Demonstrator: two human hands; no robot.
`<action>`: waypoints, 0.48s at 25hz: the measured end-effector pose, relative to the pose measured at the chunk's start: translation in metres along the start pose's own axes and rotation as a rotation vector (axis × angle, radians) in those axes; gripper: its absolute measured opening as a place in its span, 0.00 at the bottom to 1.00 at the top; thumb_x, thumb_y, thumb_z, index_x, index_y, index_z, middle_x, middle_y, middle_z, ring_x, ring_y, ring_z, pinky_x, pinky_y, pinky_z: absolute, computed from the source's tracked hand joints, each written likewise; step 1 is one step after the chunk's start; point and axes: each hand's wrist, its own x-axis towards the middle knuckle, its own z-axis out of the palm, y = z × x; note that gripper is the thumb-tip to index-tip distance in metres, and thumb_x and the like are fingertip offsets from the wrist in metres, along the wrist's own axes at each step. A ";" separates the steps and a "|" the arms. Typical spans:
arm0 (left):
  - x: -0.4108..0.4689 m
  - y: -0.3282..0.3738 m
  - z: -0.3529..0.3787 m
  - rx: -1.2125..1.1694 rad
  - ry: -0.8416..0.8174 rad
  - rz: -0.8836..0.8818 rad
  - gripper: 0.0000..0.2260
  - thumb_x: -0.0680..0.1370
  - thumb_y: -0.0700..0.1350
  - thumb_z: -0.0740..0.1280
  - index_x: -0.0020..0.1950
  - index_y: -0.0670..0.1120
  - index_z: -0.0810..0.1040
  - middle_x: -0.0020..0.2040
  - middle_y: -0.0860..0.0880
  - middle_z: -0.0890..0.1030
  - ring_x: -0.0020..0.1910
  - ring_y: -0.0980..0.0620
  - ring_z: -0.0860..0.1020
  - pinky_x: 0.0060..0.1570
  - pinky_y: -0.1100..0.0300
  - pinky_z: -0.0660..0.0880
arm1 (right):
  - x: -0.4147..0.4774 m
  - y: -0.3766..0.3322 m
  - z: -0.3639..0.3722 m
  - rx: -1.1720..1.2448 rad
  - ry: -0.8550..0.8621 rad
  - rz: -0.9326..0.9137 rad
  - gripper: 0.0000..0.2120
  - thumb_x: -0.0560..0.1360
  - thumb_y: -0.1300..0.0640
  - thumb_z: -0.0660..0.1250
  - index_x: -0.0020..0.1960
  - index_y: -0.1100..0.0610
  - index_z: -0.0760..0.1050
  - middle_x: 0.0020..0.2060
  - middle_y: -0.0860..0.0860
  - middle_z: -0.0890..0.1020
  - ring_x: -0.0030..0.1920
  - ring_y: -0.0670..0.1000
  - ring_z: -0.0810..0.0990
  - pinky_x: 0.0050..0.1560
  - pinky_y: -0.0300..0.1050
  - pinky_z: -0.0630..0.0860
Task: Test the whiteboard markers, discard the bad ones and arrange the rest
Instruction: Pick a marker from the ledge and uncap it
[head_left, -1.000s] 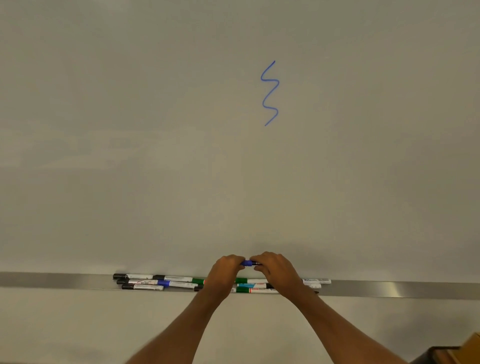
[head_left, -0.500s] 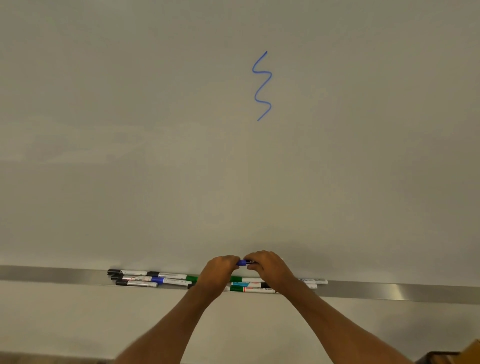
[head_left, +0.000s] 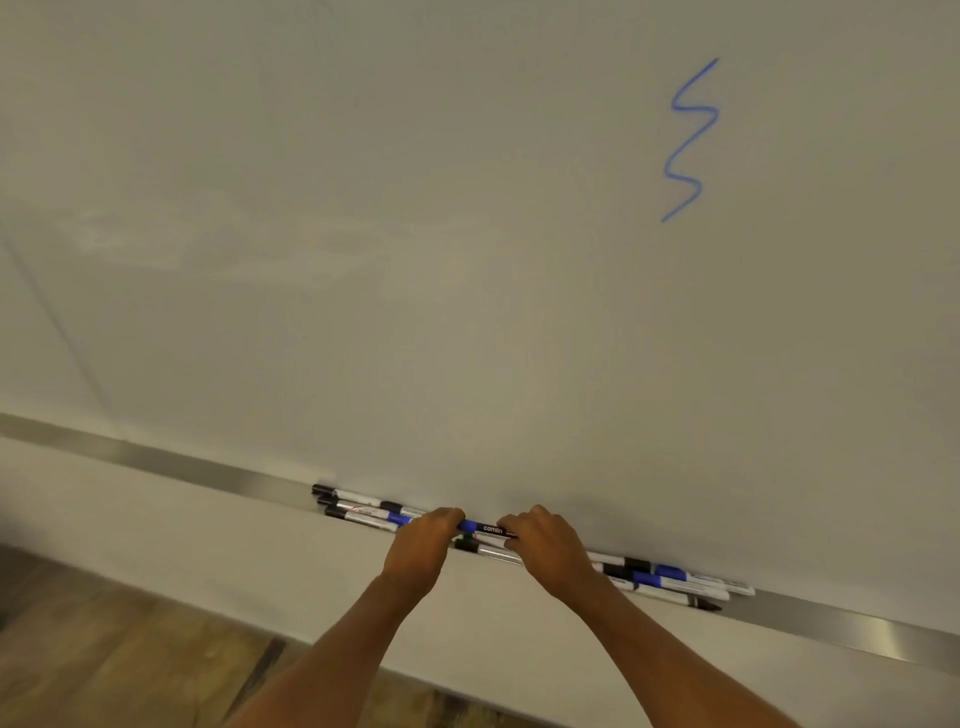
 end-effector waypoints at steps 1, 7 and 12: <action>-0.003 -0.014 -0.003 -0.002 0.010 -0.024 0.09 0.79 0.41 0.60 0.57 0.48 0.75 0.52 0.49 0.80 0.49 0.50 0.79 0.46 0.58 0.74 | 0.008 -0.014 0.006 -0.004 0.001 0.001 0.13 0.81 0.55 0.57 0.63 0.52 0.73 0.51 0.53 0.80 0.53 0.54 0.75 0.47 0.47 0.70; -0.013 -0.123 -0.019 -0.007 0.014 -0.097 0.11 0.80 0.44 0.59 0.62 0.48 0.73 0.57 0.50 0.79 0.53 0.50 0.78 0.48 0.57 0.75 | 0.075 -0.101 0.043 0.019 -0.020 0.013 0.13 0.80 0.53 0.60 0.62 0.54 0.73 0.54 0.52 0.78 0.55 0.54 0.75 0.48 0.49 0.71; -0.015 -0.233 -0.032 -0.005 0.038 -0.049 0.22 0.72 0.41 0.72 0.66 0.44 0.74 0.63 0.44 0.77 0.59 0.45 0.78 0.56 0.53 0.76 | 0.146 -0.179 0.070 0.119 -0.065 0.107 0.12 0.77 0.53 0.64 0.59 0.54 0.76 0.52 0.53 0.79 0.53 0.54 0.78 0.48 0.48 0.74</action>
